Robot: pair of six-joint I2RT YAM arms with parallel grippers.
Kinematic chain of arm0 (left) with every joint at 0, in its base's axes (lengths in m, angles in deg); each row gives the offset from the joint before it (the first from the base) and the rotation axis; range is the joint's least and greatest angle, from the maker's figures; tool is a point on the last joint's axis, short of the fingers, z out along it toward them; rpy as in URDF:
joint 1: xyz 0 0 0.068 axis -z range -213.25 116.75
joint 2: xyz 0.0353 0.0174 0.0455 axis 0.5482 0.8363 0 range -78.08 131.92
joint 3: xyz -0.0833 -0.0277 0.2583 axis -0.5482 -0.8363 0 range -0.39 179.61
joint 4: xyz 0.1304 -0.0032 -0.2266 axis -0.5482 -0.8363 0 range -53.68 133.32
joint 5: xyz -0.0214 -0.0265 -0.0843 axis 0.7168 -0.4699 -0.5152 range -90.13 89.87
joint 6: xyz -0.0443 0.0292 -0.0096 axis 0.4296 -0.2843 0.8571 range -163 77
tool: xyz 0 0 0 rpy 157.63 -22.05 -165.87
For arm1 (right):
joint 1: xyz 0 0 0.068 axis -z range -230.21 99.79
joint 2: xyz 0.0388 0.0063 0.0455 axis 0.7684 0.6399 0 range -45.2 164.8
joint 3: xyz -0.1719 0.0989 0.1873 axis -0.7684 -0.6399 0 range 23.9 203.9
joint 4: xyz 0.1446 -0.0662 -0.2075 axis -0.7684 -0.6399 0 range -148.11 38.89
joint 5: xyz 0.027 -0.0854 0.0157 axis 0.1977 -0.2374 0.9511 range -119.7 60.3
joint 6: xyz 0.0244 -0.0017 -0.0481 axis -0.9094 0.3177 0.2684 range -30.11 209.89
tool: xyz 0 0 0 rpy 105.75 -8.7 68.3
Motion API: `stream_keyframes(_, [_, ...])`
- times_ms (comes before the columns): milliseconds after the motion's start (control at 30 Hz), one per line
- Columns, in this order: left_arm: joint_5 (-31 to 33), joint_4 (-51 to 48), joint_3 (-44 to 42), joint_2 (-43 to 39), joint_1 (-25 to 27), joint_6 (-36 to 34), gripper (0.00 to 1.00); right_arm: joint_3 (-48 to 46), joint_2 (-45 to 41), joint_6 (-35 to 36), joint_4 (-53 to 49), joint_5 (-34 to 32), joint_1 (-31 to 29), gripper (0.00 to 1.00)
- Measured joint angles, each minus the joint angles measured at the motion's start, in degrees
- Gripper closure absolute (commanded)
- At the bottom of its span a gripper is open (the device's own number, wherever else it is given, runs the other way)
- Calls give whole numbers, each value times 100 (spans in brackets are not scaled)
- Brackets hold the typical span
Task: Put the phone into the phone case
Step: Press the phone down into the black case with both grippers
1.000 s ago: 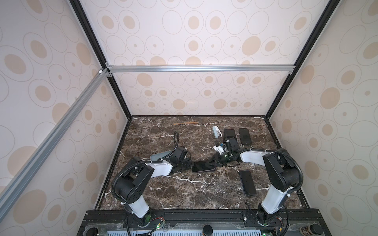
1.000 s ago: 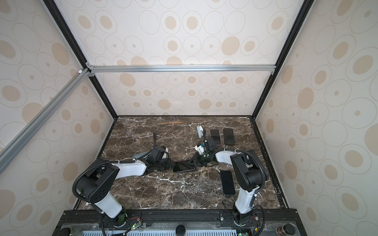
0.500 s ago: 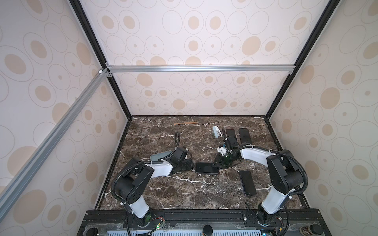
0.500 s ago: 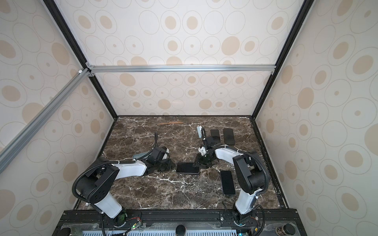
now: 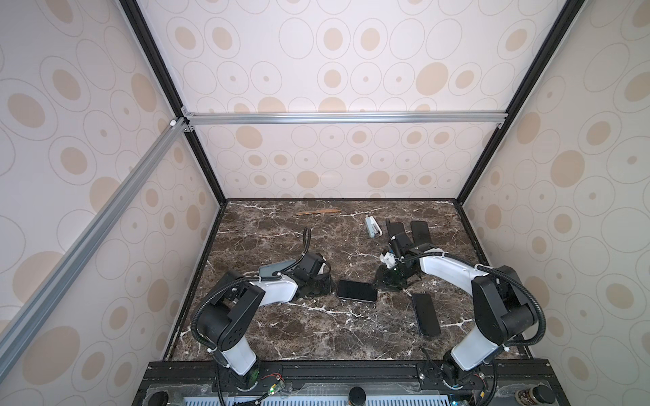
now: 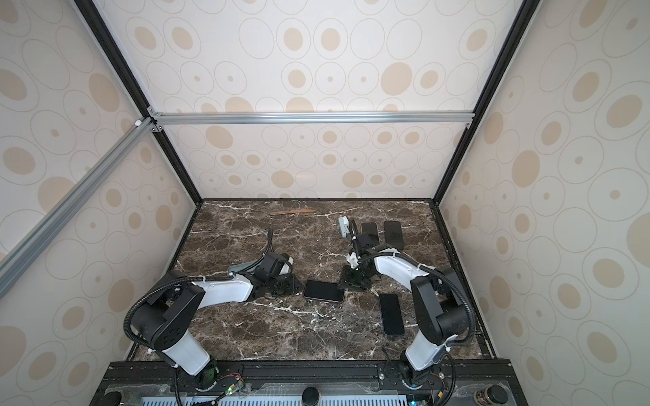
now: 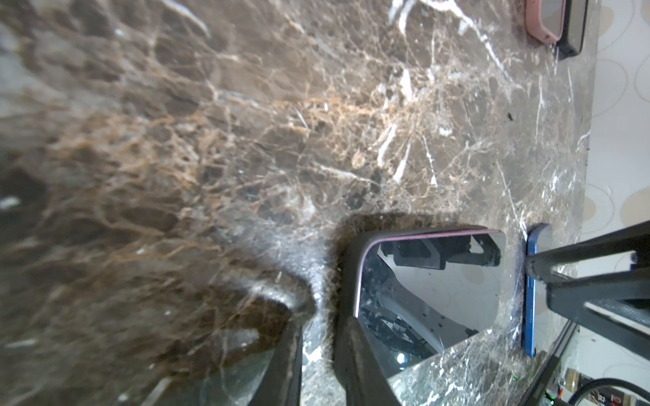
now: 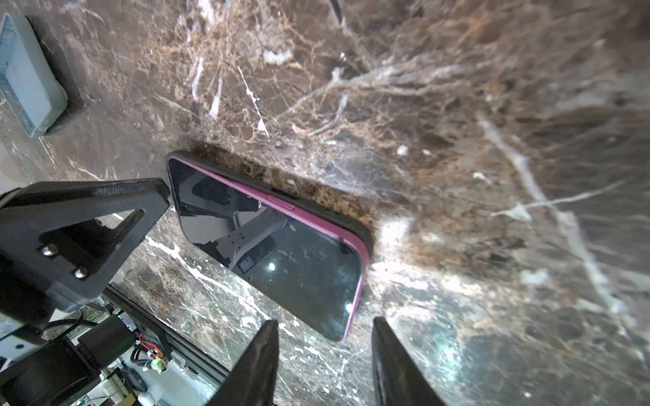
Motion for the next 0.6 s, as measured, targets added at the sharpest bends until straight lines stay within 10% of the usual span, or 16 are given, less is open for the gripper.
stream_keyframes(600, [-269, -22, 223, 269, 170, -76, 80, -669, 48, -267, 487, 378, 9, 86])
